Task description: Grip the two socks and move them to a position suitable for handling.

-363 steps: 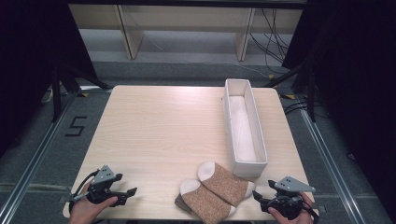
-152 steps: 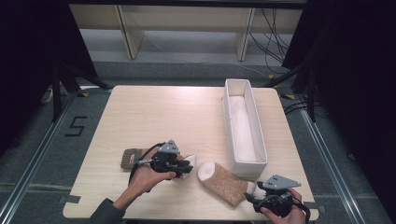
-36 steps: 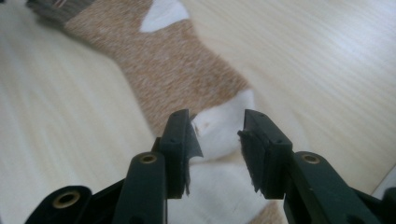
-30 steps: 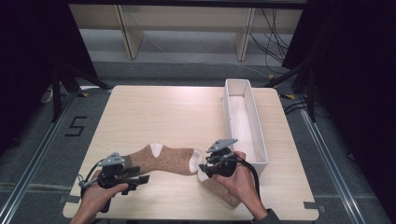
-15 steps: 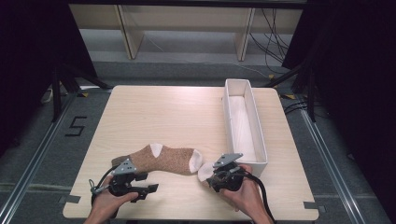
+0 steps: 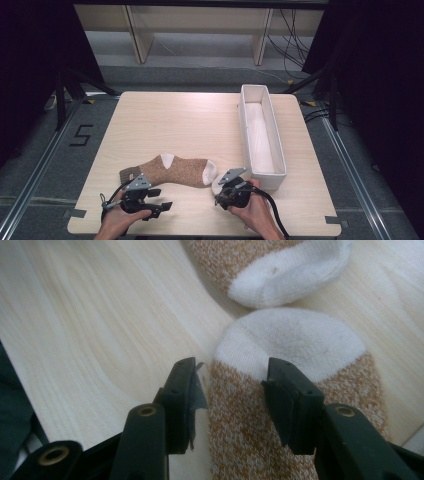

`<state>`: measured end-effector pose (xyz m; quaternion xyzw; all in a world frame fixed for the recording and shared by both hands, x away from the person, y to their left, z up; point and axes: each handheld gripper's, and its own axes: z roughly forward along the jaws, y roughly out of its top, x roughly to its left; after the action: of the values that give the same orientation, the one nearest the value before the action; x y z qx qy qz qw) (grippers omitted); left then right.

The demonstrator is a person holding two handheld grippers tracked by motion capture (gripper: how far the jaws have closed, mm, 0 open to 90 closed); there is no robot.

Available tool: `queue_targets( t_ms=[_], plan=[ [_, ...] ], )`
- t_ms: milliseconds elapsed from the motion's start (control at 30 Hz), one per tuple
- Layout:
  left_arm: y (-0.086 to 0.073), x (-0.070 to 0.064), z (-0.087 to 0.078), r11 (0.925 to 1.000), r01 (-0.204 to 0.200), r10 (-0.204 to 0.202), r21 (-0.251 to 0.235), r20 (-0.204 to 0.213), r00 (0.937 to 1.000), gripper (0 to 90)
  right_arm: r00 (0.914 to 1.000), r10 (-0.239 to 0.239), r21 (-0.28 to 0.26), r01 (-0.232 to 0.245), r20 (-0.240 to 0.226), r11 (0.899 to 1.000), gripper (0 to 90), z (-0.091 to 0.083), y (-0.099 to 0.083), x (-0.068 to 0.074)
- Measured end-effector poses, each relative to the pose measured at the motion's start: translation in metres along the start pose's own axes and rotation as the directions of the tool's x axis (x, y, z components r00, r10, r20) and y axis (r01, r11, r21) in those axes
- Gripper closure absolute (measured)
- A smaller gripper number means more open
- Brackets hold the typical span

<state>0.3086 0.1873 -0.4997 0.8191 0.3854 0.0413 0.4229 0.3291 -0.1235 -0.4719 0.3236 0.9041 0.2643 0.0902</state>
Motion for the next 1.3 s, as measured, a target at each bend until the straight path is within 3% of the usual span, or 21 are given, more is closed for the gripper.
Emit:
queue_targets(
  t_ms=[133,267,300,333,400,467,533,600,667,733,767,833,867,967,1000,1100,1200,1300],
  plan=[
    [0.001,0.0,-0.001,1.0,0.0,0.0,-0.002,-0.002,1.0,31.6,0.9984,-0.051,0.003,0.051,0.023,0.999,60.0,0.005,-0.002,-0.002],
    [0.0,0.001,-0.001,1.0,-0.001,0.001,-0.004,0.0,1.0,31.7,0.9963,-0.085,0.016,0.085,0.015,0.996,74.0,0.008,-0.002,-0.003],
    [0.0,0.001,-0.001,1.0,-0.001,0.001,-0.004,0.0,1.0,31.7,0.9963,-0.085,0.016,0.085,0.015,0.996,74.0,0.008,-0.002,-0.003],
    [0.001,0.001,-0.001,1.0,-0.003,0.003,0.002,-0.003,1.0,31.7,0.9976,-0.069,-0.013,0.069,0.007,0.997,82.4,0.004,-0.002,-0.004],
    [0.001,0.001,-0.001,1.0,-0.003,0.003,-0.001,-0.003,1.0,31.7,0.9979,-0.065,-0.022,0.065,0.003,0.998,83.3,0.0,-0.003,-0.006],
    [0.002,0.0,-0.001,1.0,0.006,-0.006,-0.005,0.004,1.0,31.9,0.9994,-0.033,-0.065,0.033,0.004,0.997,83.7,-0.017,-0.005,-0.009],
    [0.006,-0.002,0.002,0.9999,0.002,-0.002,-0.014,0.025,0.9997,32.7,0.9989,-0.047,-0.127,0.046,-0.004,0.991,83.6,-0.033,-0.008,-0.012],
    [0.009,-0.005,0.003,0.9999,-0.009,0.01,-0.014,0.024,0.9997,33.9,0.9994,-0.031,-0.168,0.027,-0.018,0.985,83.6,-0.046,-0.011,-0.012],
    [0.018,-0.015,0.012,0.9991,-0.041,0.042,-0.004,0.057,0.9975,34.8,1.0,-0.001,-0.18,-0.001,-0.008,0.984,83.5,-0.059,-0.017,-0.012],
    [0.022,-0.02,0.016,0.9986,-0.054,0.053,0.005,0.056,0.997,35.9,0.9997,0.01,-0.189,-0.014,-0.021,0.982,83.5,-0.064,-0.019,-0.012],
    [0.032,-0.031,0.027,0.9976,-0.069,0.068,0.008,0.081,0.9944,36.7,0.999,0.037,-0.206,-0.041,-0.024,0.978,83.2,-0.071,-0.025,-0.011],
    [0.043,-0.04,0.038,0.9945,-0.104,0.102,0.01,0.117,0.9878,38.1,0.9996,0.023,-0.232,-0.026,-0.018,0.972,83.1,-0.075,-0.03,-0.013],
    [0.043,-0.04,0.038,0.9945,-0.104,0.102,0.01,0.117,0.9878,38.6,0.9989,0.045,-0.236,-0.047,-0.015,0.971,83.0,-0.077,-0.033,-0.012],
    [0.063,-0.058,0.064,0.9965,-0.08,0.074,0.024,0.173,0.982,39.3,0.999,0.042,-0.263,-0.044,-0.013,0.964,82.9,-0.082,-0.038,-0.016],
    [0.063,-0.058,0.064,0.9965,-0.08,0.074,0.024,0.173,0.982,39.3,0.999,0.042,-0.263,-0.044,-0.013,0.964,82.9,-0.082,-0.038,-0.016],
    [0.074,-0.072,0.089,0.9921,-0.108,0.095,0.064,0.185,0.9782,40.0,0.9972,0.074,-0.28,-0.073,-0.007,0.957,82.8,-0.086,-0.043,-0.019],
    [0.08,-0.076,0.104,0.9888,-0.123,0.102,0.085,0.213,0.9717,42.3,0.9984,0.055,-0.291,-0.052,0.005,0.955,82.7,-0.087,-0.044,-0.022],
    [0.082,-0.076,0.11,0.9903,-0.108,0.086,0.088,0.219,0.9719,43.2,0.9962,0.087,-0.282,-0.086,-0.008,0.956,82.6,-0.088,-0.045,-0.02]
  ],
)
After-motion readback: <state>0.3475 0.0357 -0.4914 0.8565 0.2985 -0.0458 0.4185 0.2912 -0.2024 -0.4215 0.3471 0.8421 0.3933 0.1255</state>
